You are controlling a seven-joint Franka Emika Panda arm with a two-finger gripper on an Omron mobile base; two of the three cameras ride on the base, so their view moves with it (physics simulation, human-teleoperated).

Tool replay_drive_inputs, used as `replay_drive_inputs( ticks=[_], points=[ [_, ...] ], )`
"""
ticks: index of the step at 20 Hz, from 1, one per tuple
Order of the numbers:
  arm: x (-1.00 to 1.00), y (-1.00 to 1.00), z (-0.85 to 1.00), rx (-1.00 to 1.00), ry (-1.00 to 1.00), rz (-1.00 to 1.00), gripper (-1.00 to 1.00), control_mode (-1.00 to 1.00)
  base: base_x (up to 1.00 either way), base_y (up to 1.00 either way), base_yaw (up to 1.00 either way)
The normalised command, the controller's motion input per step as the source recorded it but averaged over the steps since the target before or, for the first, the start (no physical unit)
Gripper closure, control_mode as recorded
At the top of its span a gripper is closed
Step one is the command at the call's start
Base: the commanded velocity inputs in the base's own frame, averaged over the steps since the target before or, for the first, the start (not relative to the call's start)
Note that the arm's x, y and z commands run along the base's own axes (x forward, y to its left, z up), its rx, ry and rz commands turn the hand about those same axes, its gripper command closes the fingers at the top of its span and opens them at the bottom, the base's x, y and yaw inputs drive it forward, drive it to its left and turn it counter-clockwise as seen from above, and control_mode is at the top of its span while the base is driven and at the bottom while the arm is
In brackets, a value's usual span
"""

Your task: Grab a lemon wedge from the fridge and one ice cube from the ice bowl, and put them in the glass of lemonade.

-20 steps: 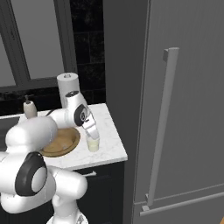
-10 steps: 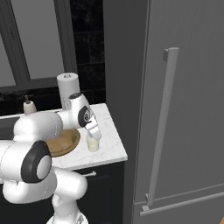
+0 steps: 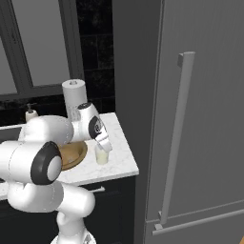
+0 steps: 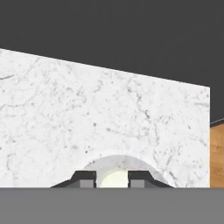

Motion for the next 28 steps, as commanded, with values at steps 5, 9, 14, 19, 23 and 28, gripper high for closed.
replay_drive_inputs(
  ticks=[5, 9, 14, 19, 23, 28],
  points=[
    [0.14, -0.01, -0.15, 0.0, 0.0, 0.0, 1.0, -1.0, 0.0, 0.0, 0.0],
    [-0.15, 0.0, 0.02, -0.02, 0.0, -0.01, 1.0, -1.0, 0.0, 0.0, 0.0],
    [-0.49, 0.0, 0.44, -0.02, -0.13, 0.0, 1.0, -1.0, 0.0, 0.0, 0.0],
    [-0.4, 0.0, 0.57, -0.02, -0.16, 0.0, 1.0, -1.0, 0.0, 0.0, 0.0],
    [-0.23, 0.0, 0.39, 0.0, -0.1, 0.0, 1.0, -1.0, 0.0, 0.0, 0.0],
    [-0.34, 0.01, 0.37, 0.0, -0.09, 0.0, 1.0, -1.0, 0.0, 0.0, 0.0]
  ],
)
